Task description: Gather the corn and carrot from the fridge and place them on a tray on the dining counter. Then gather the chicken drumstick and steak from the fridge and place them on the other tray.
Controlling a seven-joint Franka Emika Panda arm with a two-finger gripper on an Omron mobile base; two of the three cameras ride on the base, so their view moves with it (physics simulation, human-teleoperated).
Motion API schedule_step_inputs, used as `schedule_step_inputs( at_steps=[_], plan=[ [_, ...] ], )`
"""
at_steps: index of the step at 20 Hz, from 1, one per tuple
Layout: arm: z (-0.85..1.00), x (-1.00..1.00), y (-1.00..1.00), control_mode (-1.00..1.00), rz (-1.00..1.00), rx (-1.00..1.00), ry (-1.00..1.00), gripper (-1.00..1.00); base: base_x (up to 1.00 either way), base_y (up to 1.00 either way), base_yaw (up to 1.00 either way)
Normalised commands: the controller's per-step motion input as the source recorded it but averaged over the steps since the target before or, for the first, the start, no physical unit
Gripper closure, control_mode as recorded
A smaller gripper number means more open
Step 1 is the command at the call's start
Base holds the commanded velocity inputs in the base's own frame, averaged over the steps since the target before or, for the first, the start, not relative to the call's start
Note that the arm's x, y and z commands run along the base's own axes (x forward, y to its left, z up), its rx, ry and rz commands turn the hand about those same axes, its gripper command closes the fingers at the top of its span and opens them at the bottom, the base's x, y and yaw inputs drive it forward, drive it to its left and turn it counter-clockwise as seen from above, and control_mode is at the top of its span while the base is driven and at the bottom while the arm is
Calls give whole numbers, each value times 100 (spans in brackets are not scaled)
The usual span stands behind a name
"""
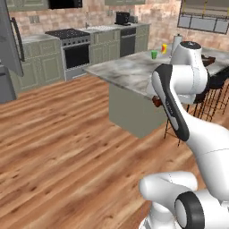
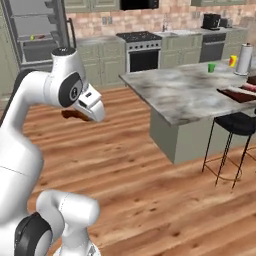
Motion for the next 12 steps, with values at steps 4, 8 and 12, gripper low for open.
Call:
schedule_step_inputs(
  at_steps=[4,8,12],
  plan=[
    [0,0,0,100,0,0,0,100,-80,-100,24],
    [0,0,0,100,0,0,0,100,-87,-100,24],
    [0,0,0,100,0,0,0,100,-10,-100,30]
  ],
)
